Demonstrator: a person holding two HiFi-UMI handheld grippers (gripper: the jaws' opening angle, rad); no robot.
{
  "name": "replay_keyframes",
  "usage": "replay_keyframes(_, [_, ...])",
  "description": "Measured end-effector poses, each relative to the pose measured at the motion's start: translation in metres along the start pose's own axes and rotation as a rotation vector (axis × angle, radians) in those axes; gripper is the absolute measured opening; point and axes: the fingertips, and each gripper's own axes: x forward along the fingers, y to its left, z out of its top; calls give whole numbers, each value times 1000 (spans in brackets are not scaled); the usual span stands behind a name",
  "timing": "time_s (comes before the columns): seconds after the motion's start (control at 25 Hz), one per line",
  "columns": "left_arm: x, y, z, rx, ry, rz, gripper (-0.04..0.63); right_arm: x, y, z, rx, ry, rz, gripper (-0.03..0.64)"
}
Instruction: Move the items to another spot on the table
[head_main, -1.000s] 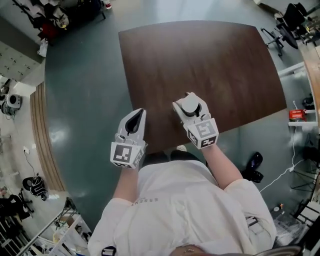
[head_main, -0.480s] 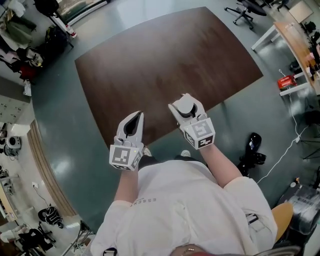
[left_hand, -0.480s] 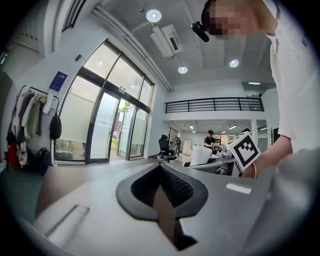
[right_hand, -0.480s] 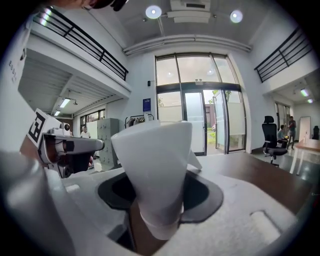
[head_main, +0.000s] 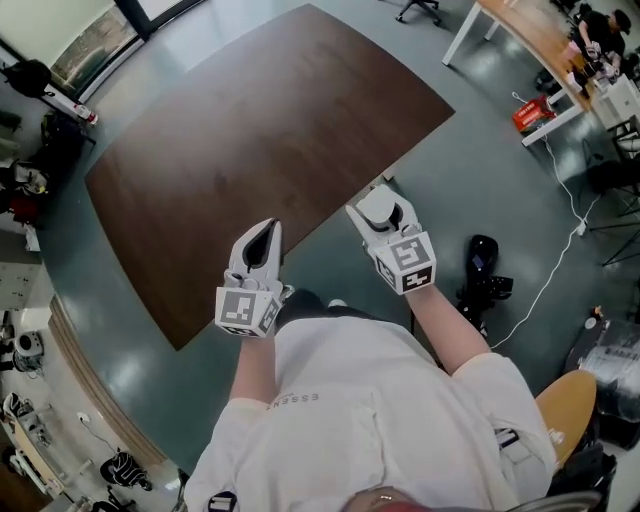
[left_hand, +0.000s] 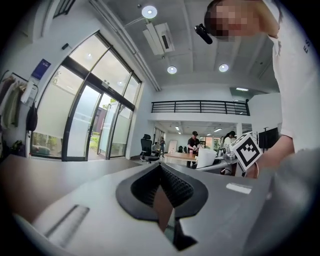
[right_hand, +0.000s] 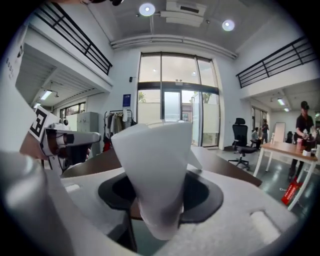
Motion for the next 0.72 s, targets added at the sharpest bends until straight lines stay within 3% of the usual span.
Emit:
replay_keyframes(0.32, [104, -50, -19, -5, 46, -151, 17, -28, -100, -23, 74, 9, -151, 218])
replay_keyframes(0.52, [186, -93, -42, -29, 91, -254, 17, -34, -172, -45, 90, 56, -193, 218])
replay_keyframes(0.72, [253, -90, -34, -35, 79, -260, 18, -13, -227, -42, 74, 85, -186, 218])
